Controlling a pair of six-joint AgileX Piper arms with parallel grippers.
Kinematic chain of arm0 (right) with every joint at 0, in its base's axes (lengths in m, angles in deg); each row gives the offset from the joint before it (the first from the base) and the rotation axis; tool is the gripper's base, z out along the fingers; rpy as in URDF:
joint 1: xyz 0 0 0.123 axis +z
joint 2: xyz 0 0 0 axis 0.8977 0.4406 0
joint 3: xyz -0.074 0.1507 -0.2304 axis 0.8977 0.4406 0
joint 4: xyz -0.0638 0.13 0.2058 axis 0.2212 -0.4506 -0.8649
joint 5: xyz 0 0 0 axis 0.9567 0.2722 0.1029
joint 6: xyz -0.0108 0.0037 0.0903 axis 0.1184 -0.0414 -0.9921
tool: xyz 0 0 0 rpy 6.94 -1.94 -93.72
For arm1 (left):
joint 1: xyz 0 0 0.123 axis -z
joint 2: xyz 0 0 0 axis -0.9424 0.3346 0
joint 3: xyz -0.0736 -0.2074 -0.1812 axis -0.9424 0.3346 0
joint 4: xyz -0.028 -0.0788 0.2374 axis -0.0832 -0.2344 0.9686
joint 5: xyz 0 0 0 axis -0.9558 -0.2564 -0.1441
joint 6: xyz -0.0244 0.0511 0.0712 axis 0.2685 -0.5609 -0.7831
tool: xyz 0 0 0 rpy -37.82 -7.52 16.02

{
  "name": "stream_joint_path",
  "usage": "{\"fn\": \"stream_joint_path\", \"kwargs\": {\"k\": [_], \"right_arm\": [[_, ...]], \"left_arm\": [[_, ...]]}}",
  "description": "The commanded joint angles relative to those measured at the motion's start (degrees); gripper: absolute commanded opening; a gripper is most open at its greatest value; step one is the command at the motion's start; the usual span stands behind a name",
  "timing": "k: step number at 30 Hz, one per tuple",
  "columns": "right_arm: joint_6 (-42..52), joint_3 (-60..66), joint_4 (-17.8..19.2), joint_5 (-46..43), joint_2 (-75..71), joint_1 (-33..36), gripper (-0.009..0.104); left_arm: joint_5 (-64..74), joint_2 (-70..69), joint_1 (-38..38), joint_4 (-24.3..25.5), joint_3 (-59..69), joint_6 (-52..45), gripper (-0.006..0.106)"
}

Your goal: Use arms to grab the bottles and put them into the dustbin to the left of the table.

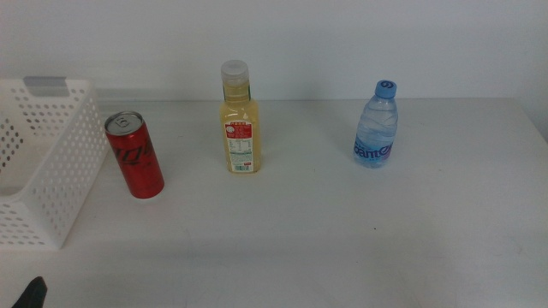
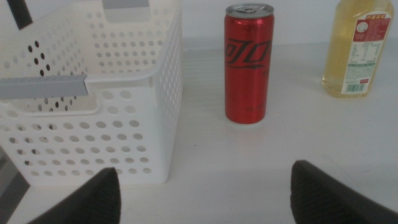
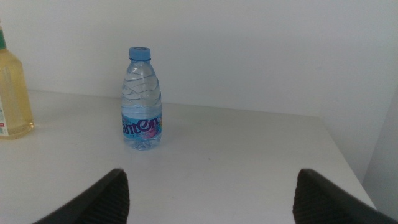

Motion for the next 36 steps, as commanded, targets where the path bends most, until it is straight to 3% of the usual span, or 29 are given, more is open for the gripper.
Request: {"fn": "stream_joint_path", "kwargs": {"k": [1,19,36], "right_arm": [[0.5,-0.5,0.8,-4.4,-1.6,-0.3,0.071],[0.5,-0.5,0.8,-4.4,-1.6,-0.3,0.071],[0.5,-0.5,0.8,-4.4,-1.6,-0.3,0.071]], "left_arm": [[-9.0,3.2,0.1,-0.8,0.2,0.9,0.090],[-15.3,10.8,0.1,-0.7,0.2,3.3,0.090],[-46.3,37.2,7.9,1.5,0.2,3.6,0.090]]}}
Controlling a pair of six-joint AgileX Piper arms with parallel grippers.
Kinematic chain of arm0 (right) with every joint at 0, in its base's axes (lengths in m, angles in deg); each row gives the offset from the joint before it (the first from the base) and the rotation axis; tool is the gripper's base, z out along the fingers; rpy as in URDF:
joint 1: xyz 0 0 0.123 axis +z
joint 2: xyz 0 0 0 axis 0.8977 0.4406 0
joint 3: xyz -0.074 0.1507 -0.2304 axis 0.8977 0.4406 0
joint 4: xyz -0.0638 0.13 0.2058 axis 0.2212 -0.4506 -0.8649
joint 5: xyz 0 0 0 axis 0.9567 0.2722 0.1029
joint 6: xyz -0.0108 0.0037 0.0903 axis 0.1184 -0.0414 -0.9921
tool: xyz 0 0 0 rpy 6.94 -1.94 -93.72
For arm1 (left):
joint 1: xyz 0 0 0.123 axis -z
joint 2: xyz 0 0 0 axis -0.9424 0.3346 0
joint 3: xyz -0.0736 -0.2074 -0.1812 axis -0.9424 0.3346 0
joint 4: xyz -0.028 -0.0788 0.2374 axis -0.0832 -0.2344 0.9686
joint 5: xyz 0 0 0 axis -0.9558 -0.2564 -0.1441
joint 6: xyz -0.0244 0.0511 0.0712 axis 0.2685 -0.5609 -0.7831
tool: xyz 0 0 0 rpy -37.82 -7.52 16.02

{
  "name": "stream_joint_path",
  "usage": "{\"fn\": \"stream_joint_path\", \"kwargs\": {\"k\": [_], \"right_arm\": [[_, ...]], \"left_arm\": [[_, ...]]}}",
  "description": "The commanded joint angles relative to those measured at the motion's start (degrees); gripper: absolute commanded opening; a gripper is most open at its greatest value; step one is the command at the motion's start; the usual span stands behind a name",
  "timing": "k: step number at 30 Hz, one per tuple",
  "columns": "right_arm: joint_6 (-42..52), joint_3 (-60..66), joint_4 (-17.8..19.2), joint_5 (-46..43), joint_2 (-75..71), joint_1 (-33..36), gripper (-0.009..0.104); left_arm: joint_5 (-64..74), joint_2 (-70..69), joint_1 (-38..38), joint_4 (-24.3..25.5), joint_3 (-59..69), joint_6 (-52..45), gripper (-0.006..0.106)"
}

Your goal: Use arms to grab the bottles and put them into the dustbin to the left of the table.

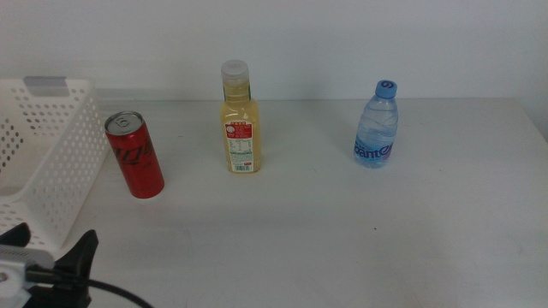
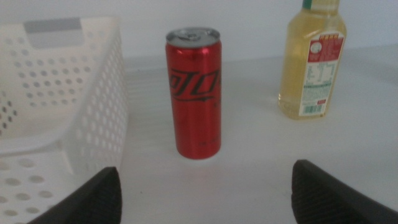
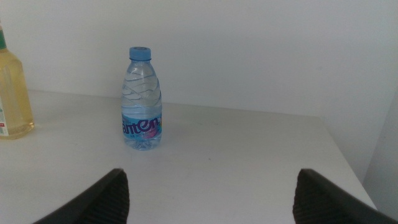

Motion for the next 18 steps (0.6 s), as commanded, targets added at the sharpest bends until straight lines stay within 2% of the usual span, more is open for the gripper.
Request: {"fn": "stream_joint_path", "kwargs": {"k": [1,10,18], "right_arm": [[0.5,-0.5,0.8,-4.4,-1.6,-0.3,0.071],[0.5,-0.5,0.8,-4.4,-1.6,-0.3,0.071],[0.5,-0.5,0.8,-4.4,-1.6,-0.3,0.071]], "left_arm": [[-9.2,4.5,0.8,-0.3,0.2,0.8,0.090],[-24.2,17.0,0.7,0.8,0.2,0.8,0.090],[-25.8,20.2,0.7,1.4,0.2,0.9,0.090]]}}
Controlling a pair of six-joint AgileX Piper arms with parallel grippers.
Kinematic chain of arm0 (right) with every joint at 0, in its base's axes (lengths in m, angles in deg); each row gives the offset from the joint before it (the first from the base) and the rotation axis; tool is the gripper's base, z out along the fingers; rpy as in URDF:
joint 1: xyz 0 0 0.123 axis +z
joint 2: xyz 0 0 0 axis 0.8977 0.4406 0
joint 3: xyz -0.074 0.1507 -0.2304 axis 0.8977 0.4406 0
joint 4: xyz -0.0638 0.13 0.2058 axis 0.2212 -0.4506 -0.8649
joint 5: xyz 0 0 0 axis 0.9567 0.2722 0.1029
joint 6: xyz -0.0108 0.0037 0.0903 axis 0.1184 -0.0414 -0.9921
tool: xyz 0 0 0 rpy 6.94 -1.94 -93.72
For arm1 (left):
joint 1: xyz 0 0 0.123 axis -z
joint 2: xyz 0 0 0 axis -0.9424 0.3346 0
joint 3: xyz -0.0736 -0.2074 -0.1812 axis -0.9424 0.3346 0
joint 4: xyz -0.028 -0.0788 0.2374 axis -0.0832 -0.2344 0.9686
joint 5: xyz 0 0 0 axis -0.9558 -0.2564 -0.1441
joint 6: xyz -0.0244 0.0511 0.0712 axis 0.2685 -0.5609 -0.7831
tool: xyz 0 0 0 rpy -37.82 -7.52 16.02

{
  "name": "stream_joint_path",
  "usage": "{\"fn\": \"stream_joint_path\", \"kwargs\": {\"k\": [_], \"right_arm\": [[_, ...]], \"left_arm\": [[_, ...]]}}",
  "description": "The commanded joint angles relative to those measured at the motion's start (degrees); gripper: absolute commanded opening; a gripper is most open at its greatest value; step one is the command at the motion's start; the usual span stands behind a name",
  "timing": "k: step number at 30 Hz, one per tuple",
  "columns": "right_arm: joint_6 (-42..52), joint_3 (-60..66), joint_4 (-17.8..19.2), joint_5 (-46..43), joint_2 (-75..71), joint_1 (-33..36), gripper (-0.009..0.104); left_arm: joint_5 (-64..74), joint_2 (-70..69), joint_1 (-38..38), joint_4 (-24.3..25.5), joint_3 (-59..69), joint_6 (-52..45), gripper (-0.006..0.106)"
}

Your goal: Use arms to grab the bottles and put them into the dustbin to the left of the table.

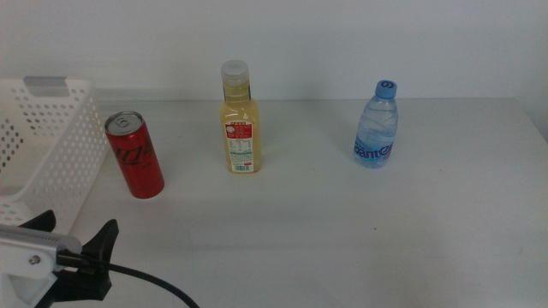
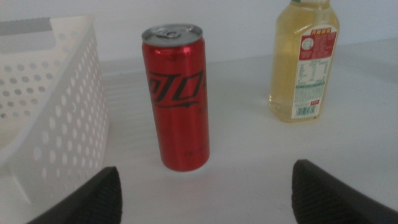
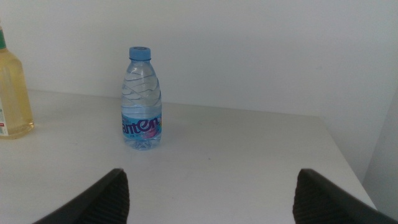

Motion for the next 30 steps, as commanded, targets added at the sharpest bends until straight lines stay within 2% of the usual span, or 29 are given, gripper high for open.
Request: {"fn": "stream_joint_path", "kwargs": {"k": [1,16,20,30], "right_arm": [[0.5,-0.5,0.8,-4.4,-1.6,-0.3,0.071],[0.5,-0.5,0.8,-4.4,-1.6,-0.3,0.071],[0.5,-0.5,0.8,-4.4,-1.6,-0.3,0.071],[0.5,-0.5,0.8,-4.4,-1.6,-0.3,0.071]], "left_arm": [[-5.5,-0.2,0.2,-0.1,0.6,1.0,0.090],[-8.9,-0.2,0.2,0.0,0.6,2.3,0.090],[-9.1,0.4,0.2,-0.8,0.4,7.9,0.090],[-10.2,12.7,0.2,0.8,-7.3,7.2,0.090]]}}
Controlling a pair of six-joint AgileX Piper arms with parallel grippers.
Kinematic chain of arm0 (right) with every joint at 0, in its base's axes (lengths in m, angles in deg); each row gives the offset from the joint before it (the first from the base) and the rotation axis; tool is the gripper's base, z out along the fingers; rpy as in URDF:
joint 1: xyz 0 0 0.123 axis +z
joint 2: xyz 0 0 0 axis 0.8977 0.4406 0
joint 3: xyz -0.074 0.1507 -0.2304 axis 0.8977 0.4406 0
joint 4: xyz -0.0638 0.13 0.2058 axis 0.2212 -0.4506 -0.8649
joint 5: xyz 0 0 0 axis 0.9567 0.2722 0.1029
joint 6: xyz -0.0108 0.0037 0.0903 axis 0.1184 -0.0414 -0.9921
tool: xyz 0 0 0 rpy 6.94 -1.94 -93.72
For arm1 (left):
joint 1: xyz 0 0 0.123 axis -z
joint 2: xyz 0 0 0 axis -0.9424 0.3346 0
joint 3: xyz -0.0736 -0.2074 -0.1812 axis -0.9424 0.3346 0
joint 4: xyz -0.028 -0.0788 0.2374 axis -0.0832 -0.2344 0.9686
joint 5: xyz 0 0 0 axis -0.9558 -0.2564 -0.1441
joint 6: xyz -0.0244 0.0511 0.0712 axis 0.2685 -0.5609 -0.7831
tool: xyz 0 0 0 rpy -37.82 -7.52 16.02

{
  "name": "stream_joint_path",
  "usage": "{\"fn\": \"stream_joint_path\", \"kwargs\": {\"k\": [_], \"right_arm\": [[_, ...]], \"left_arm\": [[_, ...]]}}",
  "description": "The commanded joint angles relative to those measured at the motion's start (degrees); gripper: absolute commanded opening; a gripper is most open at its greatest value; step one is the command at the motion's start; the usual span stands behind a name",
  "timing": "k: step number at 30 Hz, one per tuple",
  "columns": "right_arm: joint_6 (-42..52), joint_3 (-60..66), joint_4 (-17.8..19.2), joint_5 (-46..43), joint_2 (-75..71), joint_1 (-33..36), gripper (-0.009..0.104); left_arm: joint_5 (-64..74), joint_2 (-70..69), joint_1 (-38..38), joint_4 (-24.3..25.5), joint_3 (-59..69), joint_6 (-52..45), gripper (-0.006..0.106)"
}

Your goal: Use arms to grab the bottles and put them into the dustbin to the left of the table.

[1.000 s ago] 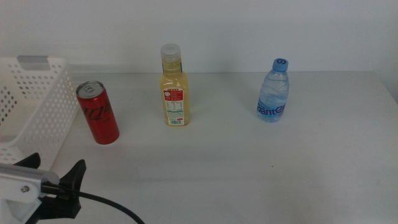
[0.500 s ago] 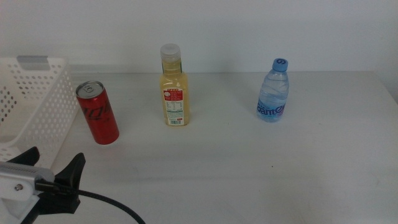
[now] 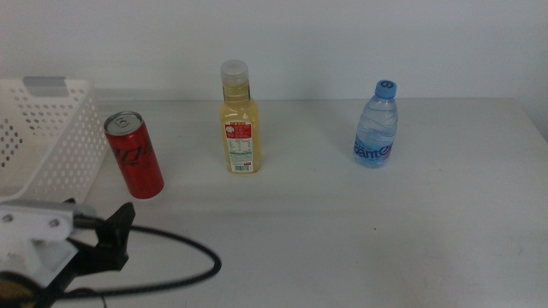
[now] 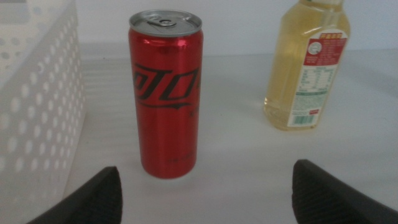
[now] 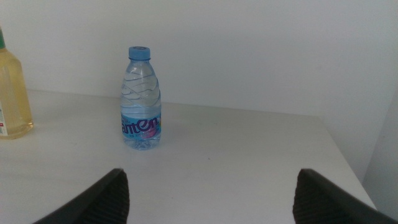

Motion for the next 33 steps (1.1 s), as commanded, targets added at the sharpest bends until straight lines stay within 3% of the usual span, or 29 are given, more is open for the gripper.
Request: {"fn": "stream_joint_path", "kwargs": {"k": [1,15,33], "right_arm": [[0.5,-0.5,0.8,-4.4,-1.6,-0.3,0.071],[0.5,-0.5,0.8,-4.4,-1.6,-0.3,0.071],[0.5,-0.5,0.8,-4.4,-1.6,-0.3,0.071]], "left_arm": [[-5.9,2.2,0.2,-0.3,-3.3,1.0,0.090],[-5.8,15.7,0.1,-4.4,-14.5,0.2,0.090],[-4.3,29.4,-1.1,-3.8,-30.3,-0.9,0.090]]}}
